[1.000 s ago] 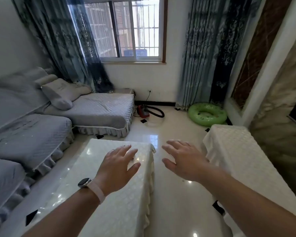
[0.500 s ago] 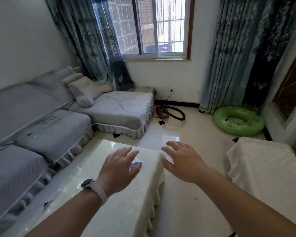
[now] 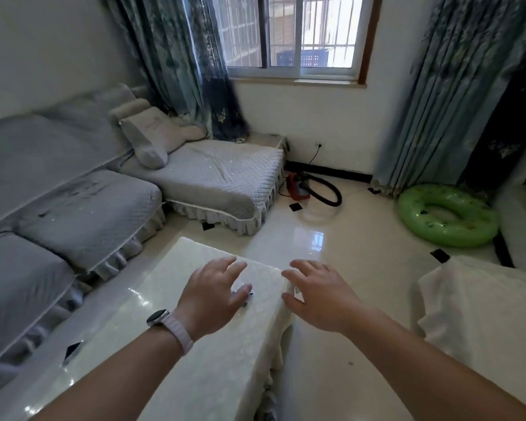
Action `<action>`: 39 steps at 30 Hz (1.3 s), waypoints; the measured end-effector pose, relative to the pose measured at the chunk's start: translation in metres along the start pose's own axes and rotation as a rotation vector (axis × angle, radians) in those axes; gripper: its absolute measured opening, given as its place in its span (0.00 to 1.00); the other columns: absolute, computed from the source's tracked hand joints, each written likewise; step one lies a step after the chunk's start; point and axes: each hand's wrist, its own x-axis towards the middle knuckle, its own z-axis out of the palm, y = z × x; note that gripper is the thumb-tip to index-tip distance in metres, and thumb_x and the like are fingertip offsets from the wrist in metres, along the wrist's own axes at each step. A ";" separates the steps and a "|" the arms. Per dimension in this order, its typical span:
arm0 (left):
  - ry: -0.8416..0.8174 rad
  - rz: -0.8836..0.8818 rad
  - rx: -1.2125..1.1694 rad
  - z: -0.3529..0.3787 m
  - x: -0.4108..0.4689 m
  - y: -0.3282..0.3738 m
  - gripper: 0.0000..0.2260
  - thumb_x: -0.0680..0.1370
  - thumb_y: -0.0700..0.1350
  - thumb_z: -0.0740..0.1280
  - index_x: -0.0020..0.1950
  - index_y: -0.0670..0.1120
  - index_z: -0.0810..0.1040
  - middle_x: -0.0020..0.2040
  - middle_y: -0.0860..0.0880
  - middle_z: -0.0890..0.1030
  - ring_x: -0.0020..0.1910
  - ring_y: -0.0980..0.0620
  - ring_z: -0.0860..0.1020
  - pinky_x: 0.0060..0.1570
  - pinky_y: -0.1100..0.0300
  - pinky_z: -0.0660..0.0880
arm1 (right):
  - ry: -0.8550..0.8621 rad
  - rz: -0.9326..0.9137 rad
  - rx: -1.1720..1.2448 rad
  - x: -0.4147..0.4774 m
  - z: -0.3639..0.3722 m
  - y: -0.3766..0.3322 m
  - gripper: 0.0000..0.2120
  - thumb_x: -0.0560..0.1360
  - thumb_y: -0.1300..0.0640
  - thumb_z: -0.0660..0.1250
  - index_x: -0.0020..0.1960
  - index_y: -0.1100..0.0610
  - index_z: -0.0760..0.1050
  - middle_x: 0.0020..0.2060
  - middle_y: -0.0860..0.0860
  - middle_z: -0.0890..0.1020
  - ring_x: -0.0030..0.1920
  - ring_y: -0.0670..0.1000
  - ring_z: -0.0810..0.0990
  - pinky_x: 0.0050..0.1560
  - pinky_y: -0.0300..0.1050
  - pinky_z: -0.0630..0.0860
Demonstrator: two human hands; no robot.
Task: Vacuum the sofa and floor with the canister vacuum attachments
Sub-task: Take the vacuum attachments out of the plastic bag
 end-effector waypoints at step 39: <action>-0.443 -1.143 -0.771 0.419 0.192 -0.211 0.18 0.82 0.54 0.61 0.70 0.50 0.73 0.70 0.49 0.74 0.57 0.50 0.75 0.46 0.60 0.70 | -0.558 -0.042 0.177 0.429 0.335 0.104 0.26 0.81 0.43 0.60 0.75 0.53 0.66 0.70 0.50 0.72 0.68 0.54 0.71 0.64 0.49 0.72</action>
